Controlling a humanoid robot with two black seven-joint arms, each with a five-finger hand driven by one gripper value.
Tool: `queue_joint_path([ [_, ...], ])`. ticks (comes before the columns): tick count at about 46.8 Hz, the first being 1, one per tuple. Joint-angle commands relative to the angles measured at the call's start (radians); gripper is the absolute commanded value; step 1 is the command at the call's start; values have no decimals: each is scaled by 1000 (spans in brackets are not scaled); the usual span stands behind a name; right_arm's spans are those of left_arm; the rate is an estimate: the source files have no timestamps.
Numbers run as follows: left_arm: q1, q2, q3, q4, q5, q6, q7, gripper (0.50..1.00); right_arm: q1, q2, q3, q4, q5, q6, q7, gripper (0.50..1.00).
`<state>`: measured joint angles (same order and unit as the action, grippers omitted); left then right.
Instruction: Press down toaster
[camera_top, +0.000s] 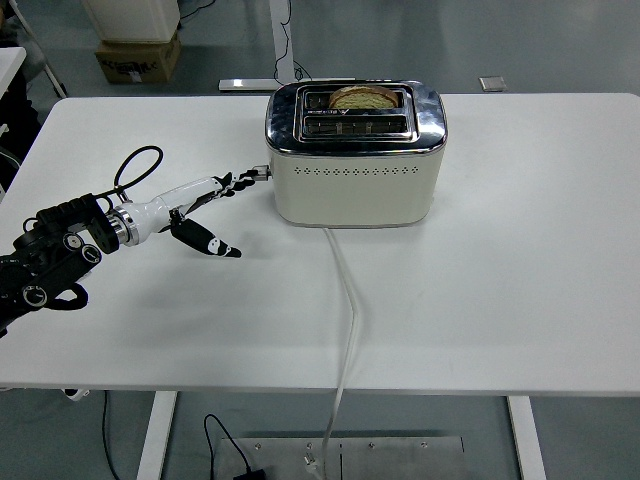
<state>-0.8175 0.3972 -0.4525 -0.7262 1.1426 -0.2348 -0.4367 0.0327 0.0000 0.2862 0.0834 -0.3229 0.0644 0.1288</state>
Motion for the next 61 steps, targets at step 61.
queue_joint_path([
  [61, 27, 38, -5, 40, -401, -1, 1, 1000, -1, 0, -1, 1, 1, 0, 0, 998],
])
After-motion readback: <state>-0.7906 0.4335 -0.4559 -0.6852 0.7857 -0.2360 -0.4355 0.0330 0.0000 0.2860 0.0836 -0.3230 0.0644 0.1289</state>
